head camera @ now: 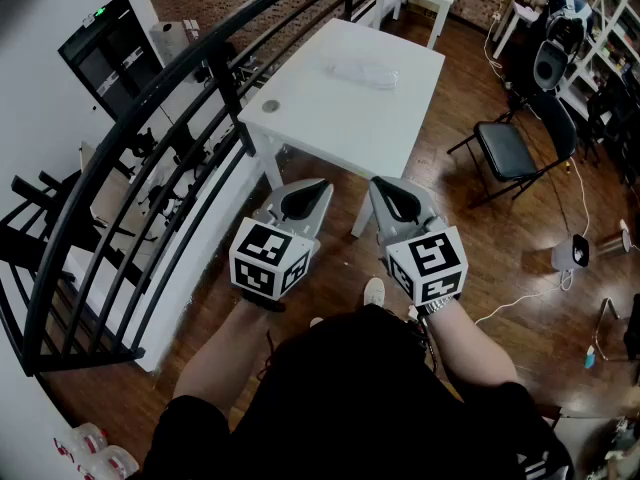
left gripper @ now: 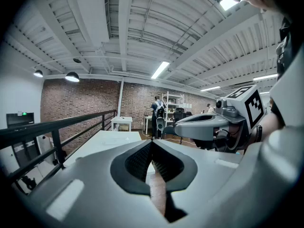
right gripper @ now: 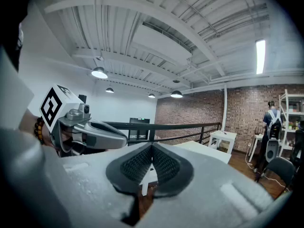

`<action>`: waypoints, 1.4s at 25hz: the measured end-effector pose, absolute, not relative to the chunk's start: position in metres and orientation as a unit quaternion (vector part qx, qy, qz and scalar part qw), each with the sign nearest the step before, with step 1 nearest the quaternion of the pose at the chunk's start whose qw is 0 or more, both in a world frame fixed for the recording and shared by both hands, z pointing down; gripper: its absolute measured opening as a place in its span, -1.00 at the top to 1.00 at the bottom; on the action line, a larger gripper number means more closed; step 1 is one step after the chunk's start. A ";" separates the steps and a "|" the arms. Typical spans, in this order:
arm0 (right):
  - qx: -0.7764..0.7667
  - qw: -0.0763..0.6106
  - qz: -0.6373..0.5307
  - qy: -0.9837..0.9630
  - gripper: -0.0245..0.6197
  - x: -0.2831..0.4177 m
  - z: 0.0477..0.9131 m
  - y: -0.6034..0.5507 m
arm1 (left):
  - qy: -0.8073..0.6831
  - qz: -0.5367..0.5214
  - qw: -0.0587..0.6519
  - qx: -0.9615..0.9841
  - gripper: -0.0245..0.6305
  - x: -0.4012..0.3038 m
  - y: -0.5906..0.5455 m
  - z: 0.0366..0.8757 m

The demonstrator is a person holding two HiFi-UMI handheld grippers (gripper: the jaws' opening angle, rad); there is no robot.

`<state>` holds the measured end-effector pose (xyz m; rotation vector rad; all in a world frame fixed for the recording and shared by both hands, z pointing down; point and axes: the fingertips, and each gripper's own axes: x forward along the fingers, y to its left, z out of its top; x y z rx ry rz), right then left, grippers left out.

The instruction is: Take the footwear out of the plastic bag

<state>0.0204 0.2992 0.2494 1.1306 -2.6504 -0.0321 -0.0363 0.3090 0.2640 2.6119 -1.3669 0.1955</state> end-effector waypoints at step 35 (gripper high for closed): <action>0.339 0.069 0.048 -0.937 0.96 0.137 0.267 0.064 | -0.506 0.163 0.088 0.843 0.88 0.075 0.078 0.282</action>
